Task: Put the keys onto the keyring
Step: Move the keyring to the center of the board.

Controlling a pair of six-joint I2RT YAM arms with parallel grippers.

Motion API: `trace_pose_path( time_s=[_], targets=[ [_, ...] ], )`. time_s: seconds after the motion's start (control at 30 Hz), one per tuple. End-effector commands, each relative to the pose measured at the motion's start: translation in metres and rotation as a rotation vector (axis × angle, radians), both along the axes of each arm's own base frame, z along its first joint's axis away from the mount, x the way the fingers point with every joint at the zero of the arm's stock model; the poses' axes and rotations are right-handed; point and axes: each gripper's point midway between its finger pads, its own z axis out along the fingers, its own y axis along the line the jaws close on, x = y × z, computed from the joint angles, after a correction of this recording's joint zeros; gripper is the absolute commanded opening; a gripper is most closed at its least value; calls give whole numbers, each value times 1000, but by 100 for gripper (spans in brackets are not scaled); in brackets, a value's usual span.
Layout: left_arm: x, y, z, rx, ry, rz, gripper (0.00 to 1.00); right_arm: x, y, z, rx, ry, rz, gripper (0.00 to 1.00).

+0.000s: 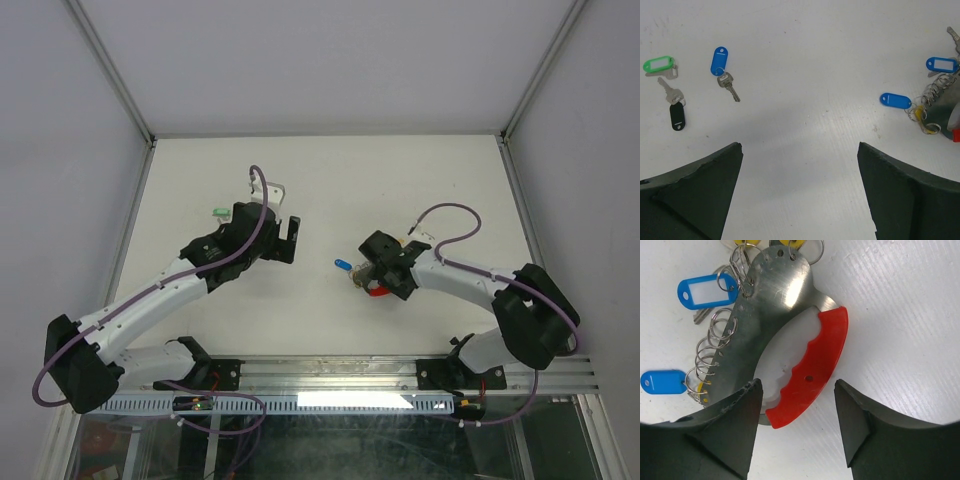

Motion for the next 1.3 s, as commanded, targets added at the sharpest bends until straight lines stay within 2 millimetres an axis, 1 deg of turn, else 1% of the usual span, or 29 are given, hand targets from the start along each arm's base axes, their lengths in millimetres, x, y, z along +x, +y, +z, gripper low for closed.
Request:
trace_pose_path(
  time_s=[0.0, 0.1, 0.2, 0.27, 0.37, 0.43, 0.47, 0.53, 0.63, 0.73, 0.83, 0.87, 0.9, 1.0, 1.1, 1.23, 1.27],
  targets=[
    [5, -1, 23, -47, -73, -5, 96, 15, 2, 8, -23, -56, -41, 59],
    [4, -1, 24, -48, -75, -6, 96, 10, 3, 0, -38, -23, -12, 53],
    [4, -1, 24, -48, -74, -6, 96, 6, 4, -7, -52, 17, 23, 51],
    [4, -1, 23, -47, -73, -6, 96, 2, 4, -12, -69, 44, 56, 48],
    [5, -2, 22, -45, -71, -7, 96, -2, 4, -18, -83, 73, 119, 39],
    [5, -2, 22, -44, -68, -8, 96, 1, 7, -18, -78, 61, 169, 34],
    [5, -2, 21, -43, -66, -10, 96, 5, 12, -18, -73, 50, 223, 33],
    [5, -2, 21, -42, -67, -9, 96, 8, 26, -16, -63, 43, 412, 29],
    [4, -2, 21, -42, -67, -9, 96, 13, 51, -11, -28, 19, 636, 25],
    [5, -1, 21, -39, -68, -7, 96, 13, 73, -6, -4, 0, 808, 26],
    [5, 0, 21, -37, -70, -2, 96, 14, 84, -4, -46, -2, 912, 25],
    [5, 0, 21, -37, -70, -1, 96, 15, 84, -6, -71, 6, 919, 25],
    [5, 0, 20, -36, -69, 1, 96, 18, 79, -9, -105, 23, 900, 25],
    [6, 1, 19, -32, -71, 7, 96, 30, 54, -18, -228, 86, 796, 25],
    [6, 1, 18, -29, -70, 11, 96, 45, 24, -29, -287, 156, 681, 25],
    [6, 2, 16, -26, -65, 14, 96, 76, -13, -29, -299, 165, 547, 25],
    [6, 1, 16, -25, -64, 13, 96, 83, -17, -27, -298, 155, 541, 25]
  ],
)
